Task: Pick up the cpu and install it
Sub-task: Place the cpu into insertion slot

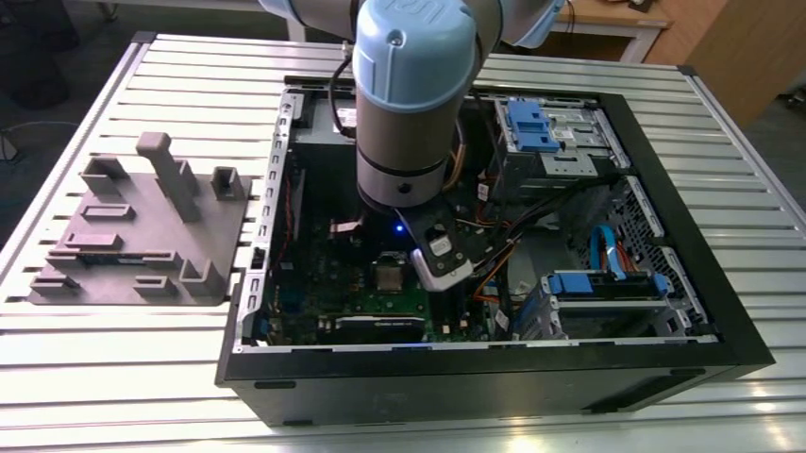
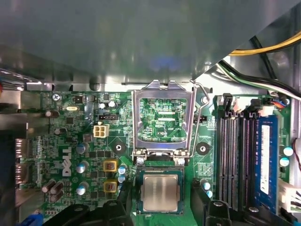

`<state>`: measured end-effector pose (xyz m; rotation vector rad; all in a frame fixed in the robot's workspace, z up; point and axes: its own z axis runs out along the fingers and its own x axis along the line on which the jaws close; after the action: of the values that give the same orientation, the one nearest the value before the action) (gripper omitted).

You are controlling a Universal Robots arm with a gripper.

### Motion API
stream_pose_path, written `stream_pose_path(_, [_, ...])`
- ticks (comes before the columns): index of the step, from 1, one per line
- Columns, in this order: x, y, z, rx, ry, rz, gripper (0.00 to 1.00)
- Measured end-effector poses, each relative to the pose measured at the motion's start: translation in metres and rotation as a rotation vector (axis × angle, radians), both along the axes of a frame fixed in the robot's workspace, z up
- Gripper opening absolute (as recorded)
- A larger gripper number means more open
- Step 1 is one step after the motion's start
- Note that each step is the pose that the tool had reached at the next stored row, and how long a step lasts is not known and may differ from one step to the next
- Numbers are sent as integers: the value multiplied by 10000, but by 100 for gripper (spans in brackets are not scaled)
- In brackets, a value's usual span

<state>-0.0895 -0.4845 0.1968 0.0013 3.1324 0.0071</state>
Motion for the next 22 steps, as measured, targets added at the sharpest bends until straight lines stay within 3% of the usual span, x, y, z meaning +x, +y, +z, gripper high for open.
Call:
stream_pose_path(3, [0,0,33,0,2,1,53])
stream_pose_path(6, [1,1,34,4,1,1,35])
stream_pose_path(9, [0,0,34,-1,4,1,29])
stream_pose_path(10, [0,0,33,-2,4,1,23])
stream_pose_path(21, [1,0,88,3,2,1,22])
stream_pose_path(22, [0,0,89,2,3,1,15])
